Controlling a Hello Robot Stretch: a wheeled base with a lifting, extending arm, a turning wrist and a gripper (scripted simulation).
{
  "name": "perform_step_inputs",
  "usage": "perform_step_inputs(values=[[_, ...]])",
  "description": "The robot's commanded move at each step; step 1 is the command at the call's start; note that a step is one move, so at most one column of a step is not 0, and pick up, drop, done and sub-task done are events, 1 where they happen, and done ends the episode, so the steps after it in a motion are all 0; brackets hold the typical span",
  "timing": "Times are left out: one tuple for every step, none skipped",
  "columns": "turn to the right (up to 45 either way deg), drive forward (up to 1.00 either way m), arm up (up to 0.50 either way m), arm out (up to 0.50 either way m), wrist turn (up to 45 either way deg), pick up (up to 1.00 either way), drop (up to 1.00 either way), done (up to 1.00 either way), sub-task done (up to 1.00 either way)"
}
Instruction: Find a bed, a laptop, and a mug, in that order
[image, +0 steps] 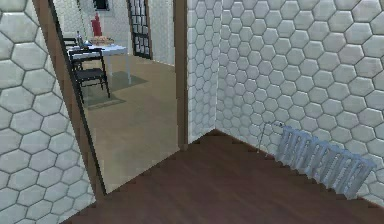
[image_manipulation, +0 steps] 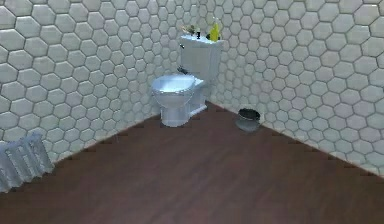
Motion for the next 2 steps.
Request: perform_step_inputs(values=[[-6.0,0.00,0.00,0.00,0.0,0.00,0.00,0.00,0.00],[-3.0,0.00,0.00,0.00,0.0,0.00,0.00,0.00,0.00]])
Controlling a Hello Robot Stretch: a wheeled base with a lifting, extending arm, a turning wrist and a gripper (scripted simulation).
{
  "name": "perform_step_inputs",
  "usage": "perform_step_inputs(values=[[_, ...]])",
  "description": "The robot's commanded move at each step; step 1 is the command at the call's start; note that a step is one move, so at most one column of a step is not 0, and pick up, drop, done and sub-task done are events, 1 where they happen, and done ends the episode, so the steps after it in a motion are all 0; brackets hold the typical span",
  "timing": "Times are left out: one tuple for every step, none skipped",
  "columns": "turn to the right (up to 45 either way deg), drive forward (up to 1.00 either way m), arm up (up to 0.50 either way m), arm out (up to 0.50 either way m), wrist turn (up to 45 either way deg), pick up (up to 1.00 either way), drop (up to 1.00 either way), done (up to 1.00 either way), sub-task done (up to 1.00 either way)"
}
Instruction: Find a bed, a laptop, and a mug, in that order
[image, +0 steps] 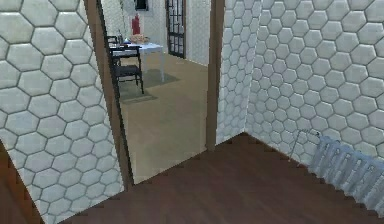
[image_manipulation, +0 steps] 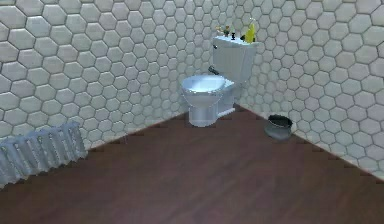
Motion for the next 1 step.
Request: perform_step_inputs(values=[[0.0,0.40,0.00,0.00,0.0,0.00,0.00,0.00,0.00]])
